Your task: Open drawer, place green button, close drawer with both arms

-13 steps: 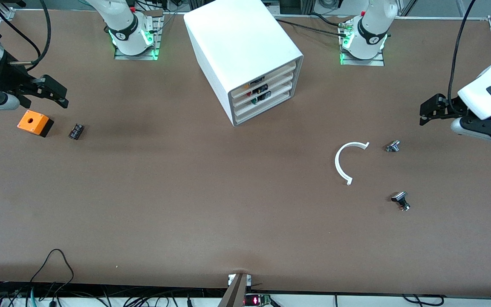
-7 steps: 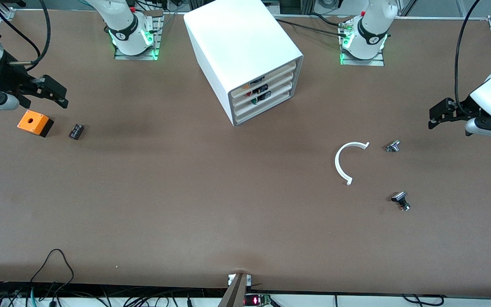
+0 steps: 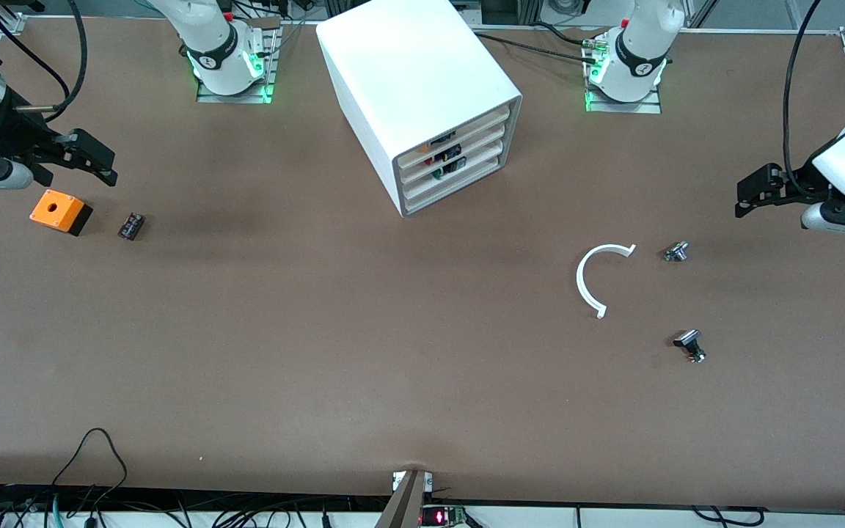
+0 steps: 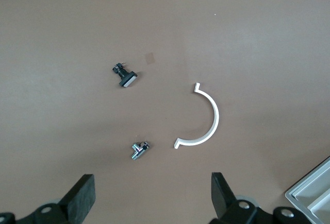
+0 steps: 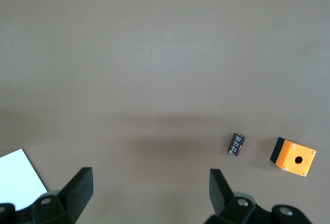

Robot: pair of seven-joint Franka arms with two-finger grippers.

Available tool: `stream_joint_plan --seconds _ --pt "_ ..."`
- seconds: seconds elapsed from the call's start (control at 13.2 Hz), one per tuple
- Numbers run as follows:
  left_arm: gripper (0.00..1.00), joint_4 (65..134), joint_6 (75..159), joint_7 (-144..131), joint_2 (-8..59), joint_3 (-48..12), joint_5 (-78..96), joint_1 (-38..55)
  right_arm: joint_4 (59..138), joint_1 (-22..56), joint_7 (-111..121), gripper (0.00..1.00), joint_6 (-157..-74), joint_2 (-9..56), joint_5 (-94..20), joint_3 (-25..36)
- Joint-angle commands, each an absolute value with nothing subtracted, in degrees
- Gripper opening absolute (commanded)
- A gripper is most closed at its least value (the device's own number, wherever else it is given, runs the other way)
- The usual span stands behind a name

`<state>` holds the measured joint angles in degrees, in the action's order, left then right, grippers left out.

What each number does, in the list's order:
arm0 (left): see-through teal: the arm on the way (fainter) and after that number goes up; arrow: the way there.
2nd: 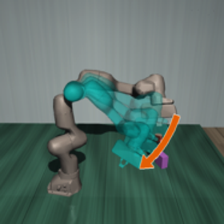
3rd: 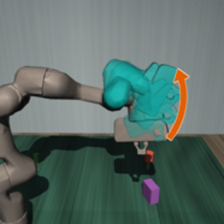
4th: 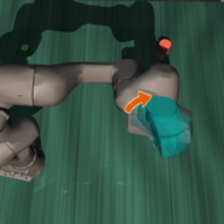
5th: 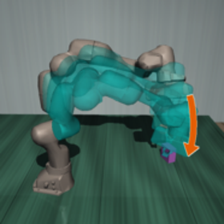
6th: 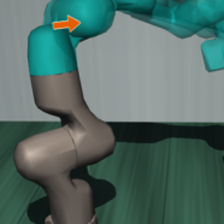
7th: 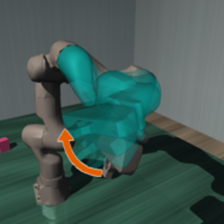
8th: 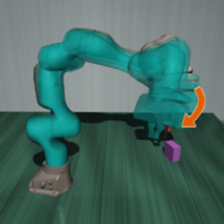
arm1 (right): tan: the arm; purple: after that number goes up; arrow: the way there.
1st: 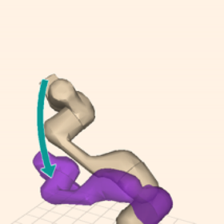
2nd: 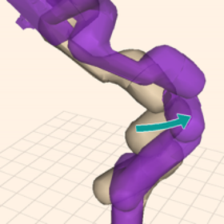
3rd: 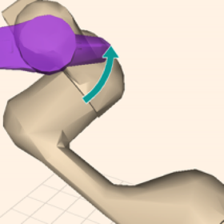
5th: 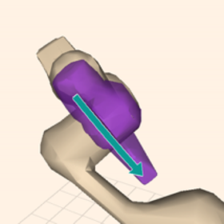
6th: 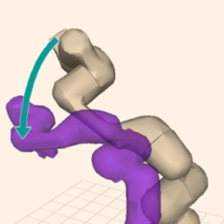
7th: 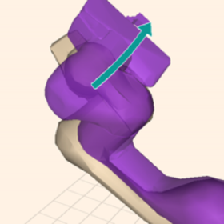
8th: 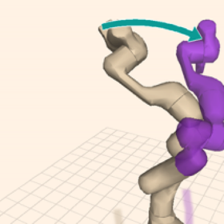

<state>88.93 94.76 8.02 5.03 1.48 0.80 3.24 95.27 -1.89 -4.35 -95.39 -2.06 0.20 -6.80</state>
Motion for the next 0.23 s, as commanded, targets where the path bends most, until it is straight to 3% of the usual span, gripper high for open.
stream_joint_plan --seconds 0.0,0.15 --pt "0.99 86.7 93.1 6.9 6.0 1.3 1.8 3.4 95.2 -2.8 -3.6 1.00 -95.2 -2.7 0.0 -7.4" --pt "0.99 86.7 92.6 6.9 5.9 1.3 1.8 3.4 95.2 -2.8 -3.5 1.00 -95.3 -2.6 0.0 -7.4"
